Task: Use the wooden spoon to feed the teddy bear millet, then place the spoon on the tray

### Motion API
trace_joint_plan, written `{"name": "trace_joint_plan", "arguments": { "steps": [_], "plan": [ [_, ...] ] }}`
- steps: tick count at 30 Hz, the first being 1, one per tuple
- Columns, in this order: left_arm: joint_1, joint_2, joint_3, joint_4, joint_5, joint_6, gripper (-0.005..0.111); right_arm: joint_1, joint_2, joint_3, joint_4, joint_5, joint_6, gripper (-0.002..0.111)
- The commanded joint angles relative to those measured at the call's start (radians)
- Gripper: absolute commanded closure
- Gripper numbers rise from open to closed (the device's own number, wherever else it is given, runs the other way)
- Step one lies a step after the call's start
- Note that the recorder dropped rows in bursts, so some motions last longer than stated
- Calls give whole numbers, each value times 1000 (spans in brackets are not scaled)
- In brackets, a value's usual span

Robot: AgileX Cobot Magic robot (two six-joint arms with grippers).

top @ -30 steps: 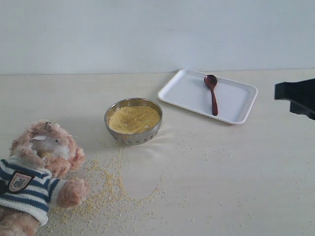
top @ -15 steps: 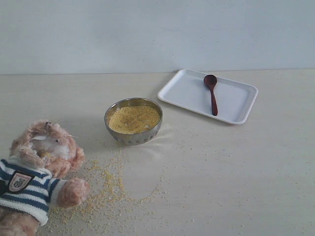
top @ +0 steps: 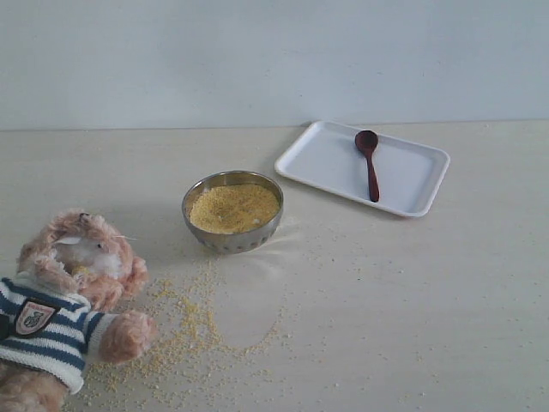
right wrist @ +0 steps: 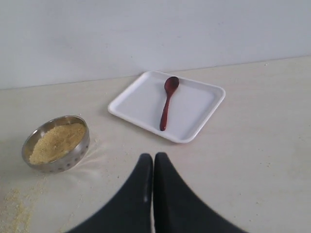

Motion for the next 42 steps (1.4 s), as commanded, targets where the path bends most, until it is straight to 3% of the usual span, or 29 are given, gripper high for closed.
{"name": "trace_joint_plan", "arguments": {
  "steps": [1, 7, 17, 42],
  "plan": [
    [3, -3, 4, -14, 11, 5, 102, -4, -72, 76, -82, -129, -24, 108],
    [3, -3, 4, -14, 11, 5, 102, -6, -270, 321, -84, -363, -98, 108],
    [3, -3, 4, -14, 11, 5, 102, -6, -455, 555, -84, -329, -142, 108],
    [3, -3, 4, -14, 11, 5, 102, -6, -455, 565, -81, -316, -183, 108]
  ]
}}
